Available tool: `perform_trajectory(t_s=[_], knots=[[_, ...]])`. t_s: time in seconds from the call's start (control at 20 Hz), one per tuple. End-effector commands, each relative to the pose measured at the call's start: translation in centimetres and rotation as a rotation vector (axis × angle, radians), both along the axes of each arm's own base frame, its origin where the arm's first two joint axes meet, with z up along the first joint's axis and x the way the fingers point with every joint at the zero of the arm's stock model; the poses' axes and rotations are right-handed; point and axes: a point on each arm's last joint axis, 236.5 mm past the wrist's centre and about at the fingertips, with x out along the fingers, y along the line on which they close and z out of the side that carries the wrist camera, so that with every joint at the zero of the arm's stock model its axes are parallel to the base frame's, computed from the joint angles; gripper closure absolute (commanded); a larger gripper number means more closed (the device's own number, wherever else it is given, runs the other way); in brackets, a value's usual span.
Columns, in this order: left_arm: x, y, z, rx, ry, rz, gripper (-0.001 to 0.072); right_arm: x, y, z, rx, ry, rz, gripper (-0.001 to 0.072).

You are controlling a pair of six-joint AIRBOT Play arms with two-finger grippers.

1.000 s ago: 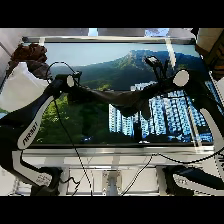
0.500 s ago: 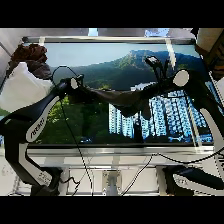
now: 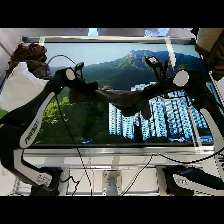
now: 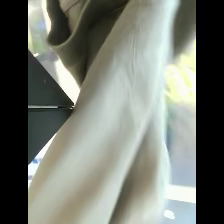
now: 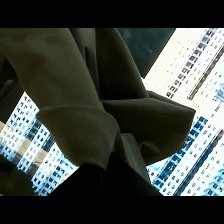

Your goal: Fold the shirts.

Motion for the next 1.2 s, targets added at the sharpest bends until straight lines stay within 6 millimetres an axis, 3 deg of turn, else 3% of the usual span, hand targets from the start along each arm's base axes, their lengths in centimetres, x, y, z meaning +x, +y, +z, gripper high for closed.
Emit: perform_trajectory(t_s=[0.0,0.15,0.2,0.25,0.3,0.4,0.5,0.7,0.75,0.8,0.85,1.0,1.15], knots=[[-0.2,2.3,7.1,0.081,-0.157,-0.014,0.0694,0.0,-0.1,-0.1,-0.003,0.002,-0.005,0.0671],[-2.2,5.9,10.1,0.172,-0.216,0.058,0.0694,-0.1,-0.1,-0.1,-0.002,0.01,-0.01,0.06],[-2.8,7.7,10.1,0.193,-0.233,0.145,0.0695,-0.1,-0.2,-0.1,-0.004,0.011,-0.011,0.06],[-3.8,9.4,9.0,0.214,-0.224,0.221,0.0694,-0.2,-0.2,-0.2,-0.002,0.014,-0.012,0.06],[-5.7,10.3,6.5,0.215,-0.168,0.283,0.0694,-0.2,-0.1,-0.2,-0.001,0.013,-0.014,0.06],[-8.2,9.0,1.3,0.111,-0.066,0.353,0.0694,0.0,-0.1,-0.1,0.002,0.009,-0.017,0.0594],[-6.8,7.3,0.2,-0.041,-0.141,0.421,0.0694,-0.2,0.1,-0.1,0.015,0.018,-0.024,0.0401],[-3.7,7.6,1.3,-0.105,-0.275,0.467,0.0693,-0.1,0.2,0.0,0.021,0.014,-0.025,0.0385],[-3.4,8.0,0.8,-0.102,-0.272,0.48,0.0678,-0.1,0.2,0.0,0.022,0.013,-0.025,0.0382],[-3.1,8.6,-0.1,-0.09,-0.257,0.494,0.0597,-0.1,0.3,0.1,0.025,0.015,-0.025,0.0365],[-3.0,9.2,-1.1,-0.08,-0.233,0.509,0.0563,-0.2,0.4,0.0,0.028,0.018,-0.025,0.0365],[-2.4,9.9,-3.0,-0.088,-0.189,0.534,0.0563,-0.2,0.2,0.0,0.022,0.02,-0.023,0.0364],[-1.4,8.0,-3.4,-0.122,-0.16,0.463,0.0563,-0.1,0.1,0.0,0.016,0.014,-0.025,0.0365]])
